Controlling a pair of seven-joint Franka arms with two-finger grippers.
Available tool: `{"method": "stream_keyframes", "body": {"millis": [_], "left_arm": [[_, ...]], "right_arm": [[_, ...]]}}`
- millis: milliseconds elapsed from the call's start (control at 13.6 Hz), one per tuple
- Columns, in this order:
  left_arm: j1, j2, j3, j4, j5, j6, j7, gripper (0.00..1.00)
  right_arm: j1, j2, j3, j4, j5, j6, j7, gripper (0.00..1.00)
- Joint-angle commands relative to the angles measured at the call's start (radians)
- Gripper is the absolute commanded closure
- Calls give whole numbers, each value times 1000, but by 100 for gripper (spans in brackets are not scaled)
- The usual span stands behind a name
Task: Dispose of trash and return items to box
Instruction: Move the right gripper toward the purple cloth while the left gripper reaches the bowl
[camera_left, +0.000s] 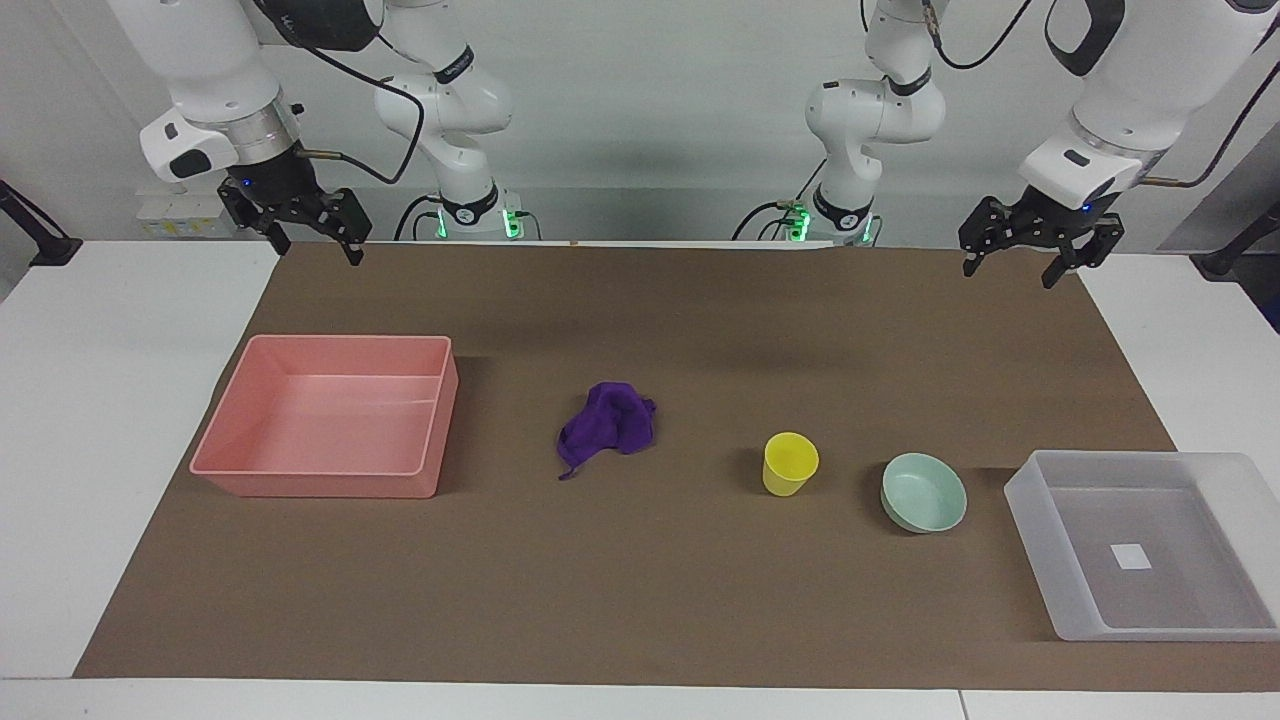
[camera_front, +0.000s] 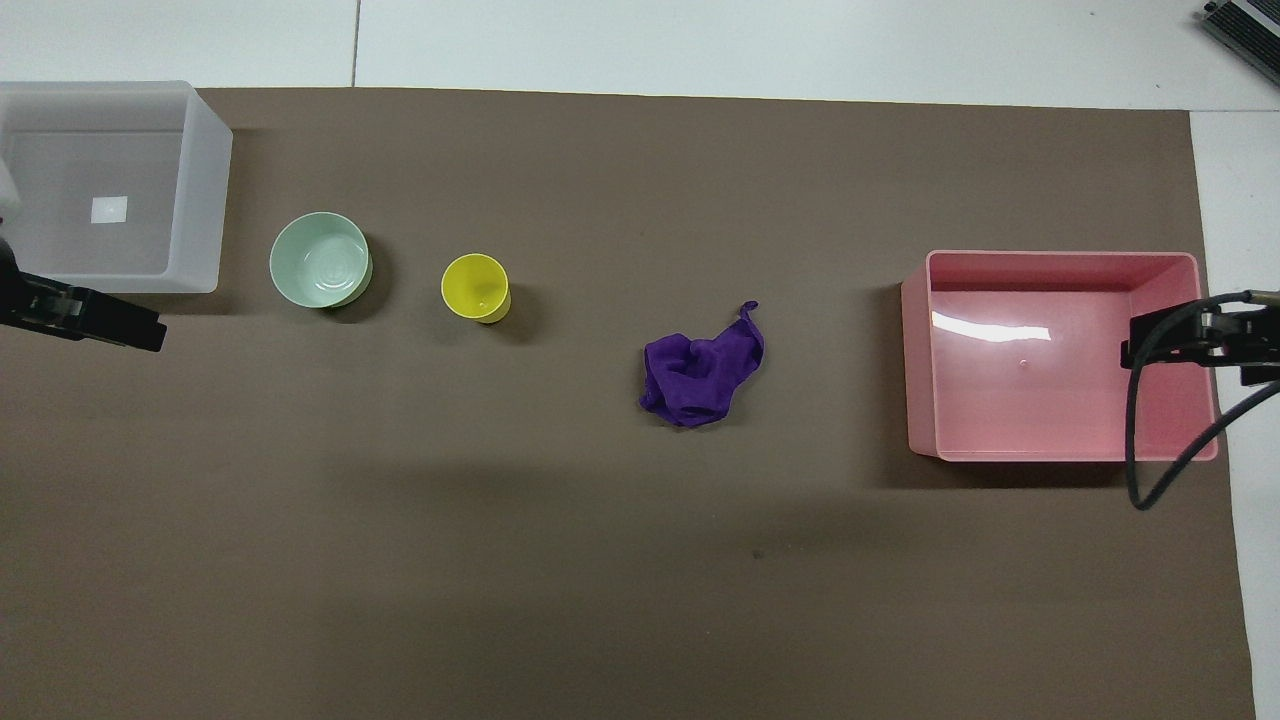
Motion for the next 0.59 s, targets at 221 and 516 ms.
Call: {"method": "stream_keyframes", "body": {"millis": [221,516], "left_arm": [[4,-10,-1,1,2,-11,-7,0],[4,-15,-1,1,2,-12,-7,0]], "right_arm": [[-11,-26,5,-34,7,25,-15,0],[-8,-26,6,-34,7,23,-12,0]]}}
